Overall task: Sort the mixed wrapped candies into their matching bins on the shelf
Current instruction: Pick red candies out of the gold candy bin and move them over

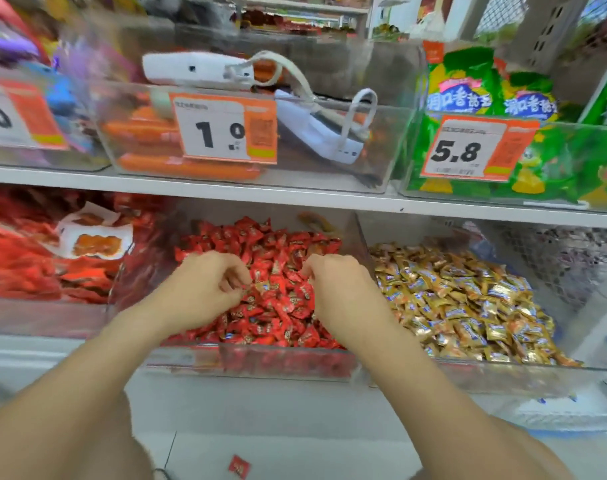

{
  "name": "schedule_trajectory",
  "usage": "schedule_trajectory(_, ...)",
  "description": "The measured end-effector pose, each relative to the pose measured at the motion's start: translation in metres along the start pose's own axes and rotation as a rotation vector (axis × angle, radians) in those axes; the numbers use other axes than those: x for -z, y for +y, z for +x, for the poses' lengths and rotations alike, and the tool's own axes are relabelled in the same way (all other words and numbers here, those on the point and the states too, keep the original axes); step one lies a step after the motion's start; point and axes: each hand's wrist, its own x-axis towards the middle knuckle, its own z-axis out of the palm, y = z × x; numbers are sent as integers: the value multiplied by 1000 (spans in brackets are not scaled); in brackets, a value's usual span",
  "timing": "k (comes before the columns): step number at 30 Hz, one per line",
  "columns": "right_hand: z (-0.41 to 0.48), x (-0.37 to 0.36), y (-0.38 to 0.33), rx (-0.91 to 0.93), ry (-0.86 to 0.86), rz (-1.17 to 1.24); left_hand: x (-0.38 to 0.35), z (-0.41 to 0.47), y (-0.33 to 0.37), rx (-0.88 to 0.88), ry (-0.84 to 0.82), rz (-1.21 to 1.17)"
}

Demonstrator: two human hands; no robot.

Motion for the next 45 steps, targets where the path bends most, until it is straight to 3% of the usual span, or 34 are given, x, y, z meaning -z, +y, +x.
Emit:
schedule_trajectory(4, 18, -1, -9, -141, -230, -168, -12, 19, -1, -147, -43, 96)
schedule_trajectory(8, 42, -11, -4, -229, -324, -178, -23, 38, -4, -176, -176, 204)
schedule_trajectory(16, 62, -14, 14, -254, -244, 89, -34, 44, -11, -160, -214, 202)
schedule_trajectory(20, 54, 2, 14, -137, -332, 140, -37, 42, -12, -168, -199, 238)
schedule_trajectory(25, 40, 4, 9, -59, -323, 72, -33, 34, -7, -150, -185, 111)
schedule_trajectory(29, 29, -1, 10, -6, -430, -82, -20, 26, -3, -128, -156, -67)
schedule_trajectory(33, 32, -12, 12, 41, -363, -60, -12, 17, 1, -173, -128, -183)
schedule_trajectory(41, 24, 1, 7, 74, -411, 107, -18, 7, 17, -222, -338, -176)
schedule_trajectory(45, 26, 4, 9, 14, -284, 165, -27, 10, 21, -256, -378, -63)
